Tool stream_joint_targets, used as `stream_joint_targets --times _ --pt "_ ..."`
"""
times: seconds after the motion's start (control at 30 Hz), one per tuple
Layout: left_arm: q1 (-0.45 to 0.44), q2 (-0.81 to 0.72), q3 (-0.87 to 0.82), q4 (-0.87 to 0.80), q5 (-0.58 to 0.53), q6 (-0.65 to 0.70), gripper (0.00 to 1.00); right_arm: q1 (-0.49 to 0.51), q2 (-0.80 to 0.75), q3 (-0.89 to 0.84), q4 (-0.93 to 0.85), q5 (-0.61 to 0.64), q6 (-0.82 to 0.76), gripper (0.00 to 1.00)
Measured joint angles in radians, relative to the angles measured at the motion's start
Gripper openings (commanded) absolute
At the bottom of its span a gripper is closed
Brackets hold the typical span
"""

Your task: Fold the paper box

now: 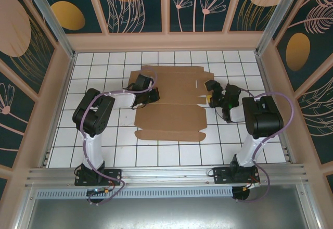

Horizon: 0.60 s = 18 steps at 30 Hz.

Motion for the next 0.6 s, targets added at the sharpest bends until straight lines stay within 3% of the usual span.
stream_joint_targets --times 0.33,0.6 --pt "0.0 0.005 0.007 0.0 0.0 0.01 0.0 -0.005 0.075 -0.055 0.245 0.075 0.167 0.86" --pt "0.0 0.009 0.011 0.0 -0.002 0.02 0.0 -0.006 0.16 -0.058 0.413 0.115 0.273 0.7"
